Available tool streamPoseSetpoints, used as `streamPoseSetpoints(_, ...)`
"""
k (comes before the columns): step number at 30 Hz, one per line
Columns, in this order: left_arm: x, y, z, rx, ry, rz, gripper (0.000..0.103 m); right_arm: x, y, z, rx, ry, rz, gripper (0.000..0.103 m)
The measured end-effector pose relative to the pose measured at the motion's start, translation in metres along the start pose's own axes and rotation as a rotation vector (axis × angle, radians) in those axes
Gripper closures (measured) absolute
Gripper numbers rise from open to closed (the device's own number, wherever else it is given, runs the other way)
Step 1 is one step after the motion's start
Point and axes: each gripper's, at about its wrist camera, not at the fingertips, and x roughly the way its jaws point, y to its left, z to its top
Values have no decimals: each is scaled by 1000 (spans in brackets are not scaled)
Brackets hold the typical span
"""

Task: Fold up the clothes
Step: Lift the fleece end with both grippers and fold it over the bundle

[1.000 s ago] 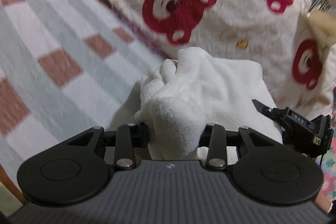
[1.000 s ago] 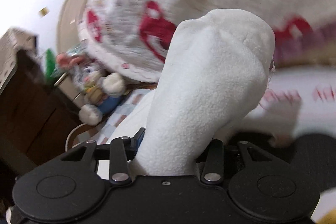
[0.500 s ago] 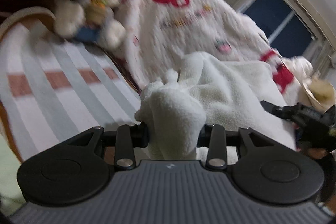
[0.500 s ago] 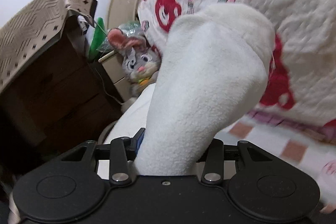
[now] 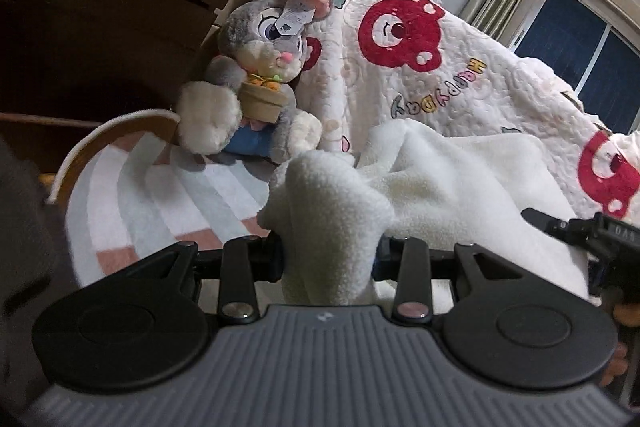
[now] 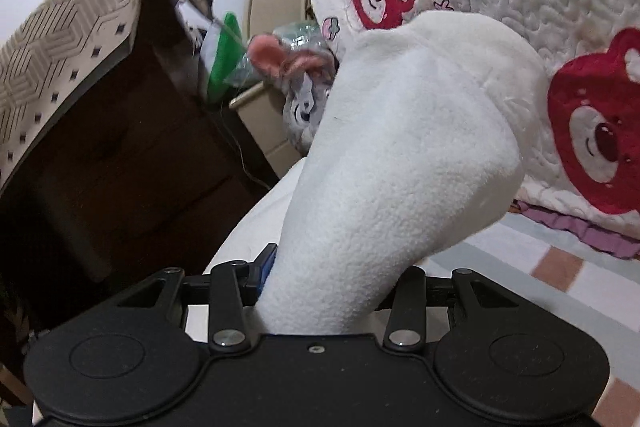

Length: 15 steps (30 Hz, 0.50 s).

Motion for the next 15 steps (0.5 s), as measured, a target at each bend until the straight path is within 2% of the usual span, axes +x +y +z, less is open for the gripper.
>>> streamPoseSetpoints(3, 36, 18, -9, -38, 43, 37, 66, 28, -35, 5, 41, -5, 25, 50)
streamPoseSetpoints(4, 48, 24, -12, -50, 58, 50, 63, 34, -45, -2, 69, 6, 15, 44)
streamPoseSetpoints(5, 60, 30, -14, -63, 72, 62, 62, 37, -54, -13, 101, 21, -3, 30)
streamPoseSetpoints(6, 73, 36, -17, -76, 87, 75, 60, 41, -63, -23, 133, 36, -21, 27)
streamPoseSetpoints(9, 109, 54, -26, -113, 130, 112, 58, 51, -91, -55, 231, 82, -74, 28)
streamPoseSetpoints(11, 133, 66, -32, -138, 159, 137, 52, 58, -110, -76, 295, 113, -109, 28)
streamPoseSetpoints(15, 134, 74, -24, -184, 170, 106, 47, 72, -147, -118, 425, 174, -181, 28)
